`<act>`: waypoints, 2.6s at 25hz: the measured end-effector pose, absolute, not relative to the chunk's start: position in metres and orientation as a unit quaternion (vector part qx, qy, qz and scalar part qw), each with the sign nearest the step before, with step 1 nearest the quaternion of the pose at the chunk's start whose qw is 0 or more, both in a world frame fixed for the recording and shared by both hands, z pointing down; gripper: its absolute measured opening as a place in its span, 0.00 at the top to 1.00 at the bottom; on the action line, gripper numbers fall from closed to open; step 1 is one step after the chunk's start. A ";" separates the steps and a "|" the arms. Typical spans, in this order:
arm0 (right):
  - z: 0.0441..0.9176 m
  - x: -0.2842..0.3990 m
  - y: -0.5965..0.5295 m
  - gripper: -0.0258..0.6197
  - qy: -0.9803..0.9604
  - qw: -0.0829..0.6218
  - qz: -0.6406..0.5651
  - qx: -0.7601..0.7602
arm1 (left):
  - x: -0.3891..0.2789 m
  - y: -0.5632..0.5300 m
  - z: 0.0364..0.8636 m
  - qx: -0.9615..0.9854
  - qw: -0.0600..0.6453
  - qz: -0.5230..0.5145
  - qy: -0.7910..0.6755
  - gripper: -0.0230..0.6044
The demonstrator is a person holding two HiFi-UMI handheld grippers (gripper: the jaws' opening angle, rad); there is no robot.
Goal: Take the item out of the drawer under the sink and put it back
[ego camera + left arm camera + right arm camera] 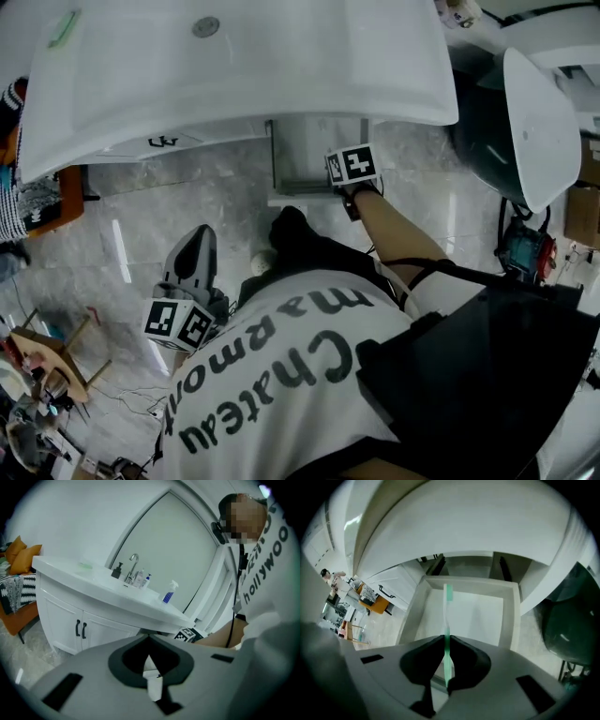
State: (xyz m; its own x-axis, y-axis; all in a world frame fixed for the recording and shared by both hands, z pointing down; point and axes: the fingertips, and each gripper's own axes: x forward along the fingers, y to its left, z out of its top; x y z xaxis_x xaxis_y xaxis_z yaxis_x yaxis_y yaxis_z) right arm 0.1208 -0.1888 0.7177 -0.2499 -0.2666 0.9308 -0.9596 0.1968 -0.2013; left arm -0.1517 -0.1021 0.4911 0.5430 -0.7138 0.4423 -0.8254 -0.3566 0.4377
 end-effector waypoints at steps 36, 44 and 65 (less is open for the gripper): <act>0.324 0.022 -0.033 0.89 -0.845 0.012 0.133 0.519 | -0.225 0.009 0.368 0.867 0.216 -0.020 -0.448 0.95; 0.286 0.023 -0.009 0.89 -0.862 0.020 0.074 0.500 | -0.211 0.015 0.335 0.868 0.208 -0.062 -0.446 0.95; 0.285 0.077 -0.006 0.89 -0.869 0.033 0.082 0.486 | -0.155 0.023 0.318 0.863 0.196 -0.051 -0.464 0.95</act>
State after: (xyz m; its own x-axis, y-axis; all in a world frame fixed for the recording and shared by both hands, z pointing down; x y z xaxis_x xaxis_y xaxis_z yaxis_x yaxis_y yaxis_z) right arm 0.0772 -0.0057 0.2855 -0.5246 -0.8400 0.1383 -0.8510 0.5133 -0.1107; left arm -0.1553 0.0230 0.3176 0.5651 -0.8198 0.0931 -0.7797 -0.4937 0.3852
